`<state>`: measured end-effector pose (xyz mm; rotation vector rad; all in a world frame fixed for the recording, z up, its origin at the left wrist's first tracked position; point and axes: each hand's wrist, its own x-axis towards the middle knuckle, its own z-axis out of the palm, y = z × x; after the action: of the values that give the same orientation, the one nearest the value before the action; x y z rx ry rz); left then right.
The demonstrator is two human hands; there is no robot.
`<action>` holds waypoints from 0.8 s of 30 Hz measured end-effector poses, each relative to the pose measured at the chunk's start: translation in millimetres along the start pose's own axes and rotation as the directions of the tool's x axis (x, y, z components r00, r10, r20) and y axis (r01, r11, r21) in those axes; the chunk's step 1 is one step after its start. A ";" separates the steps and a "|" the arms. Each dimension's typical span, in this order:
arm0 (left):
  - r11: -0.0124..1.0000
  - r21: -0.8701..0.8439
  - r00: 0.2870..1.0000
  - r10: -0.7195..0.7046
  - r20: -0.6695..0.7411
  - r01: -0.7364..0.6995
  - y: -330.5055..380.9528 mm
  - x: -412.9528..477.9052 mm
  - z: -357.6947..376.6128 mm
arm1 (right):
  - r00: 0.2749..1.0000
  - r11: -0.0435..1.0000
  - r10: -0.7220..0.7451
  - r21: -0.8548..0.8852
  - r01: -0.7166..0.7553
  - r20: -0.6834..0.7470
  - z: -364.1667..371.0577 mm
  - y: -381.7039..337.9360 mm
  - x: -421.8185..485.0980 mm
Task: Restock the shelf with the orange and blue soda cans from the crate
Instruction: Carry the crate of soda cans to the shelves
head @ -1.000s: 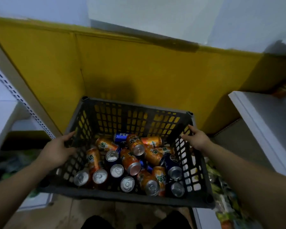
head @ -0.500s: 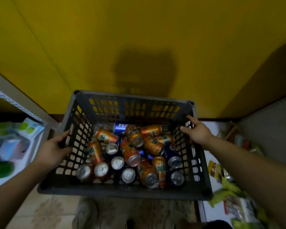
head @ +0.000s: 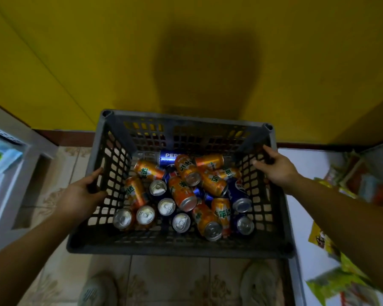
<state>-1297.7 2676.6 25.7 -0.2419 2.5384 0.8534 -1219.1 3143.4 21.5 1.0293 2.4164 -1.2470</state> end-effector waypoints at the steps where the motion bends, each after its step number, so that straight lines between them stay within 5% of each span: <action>1: 1.000 -0.006 1.000 -0.005 0.000 0.005 -0.4 5.3 4.7 | 1.000 1.000 -0.006 0.000 0.006 -0.002 3.0 3.0 7.0; 19: 0.998 0.058 0.999 -0.029 -0.033 0.031 -18.8 57.0 53.0 | 1.000 1.000 0.013 -0.014 -0.013 0.007 40.8 26.1 73.5; 24: 0.988 0.149 0.991 0.015 0.130 -0.035 -14.1 53.0 32.9 | 0.998 0.979 0.046 -0.202 -0.034 0.053 36.6 10.1 56.6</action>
<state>-1328.5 2684.3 -29.8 -0.1039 2.4744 0.6598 -1257.2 3145.8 -34.9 0.9652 2.4062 -0.9811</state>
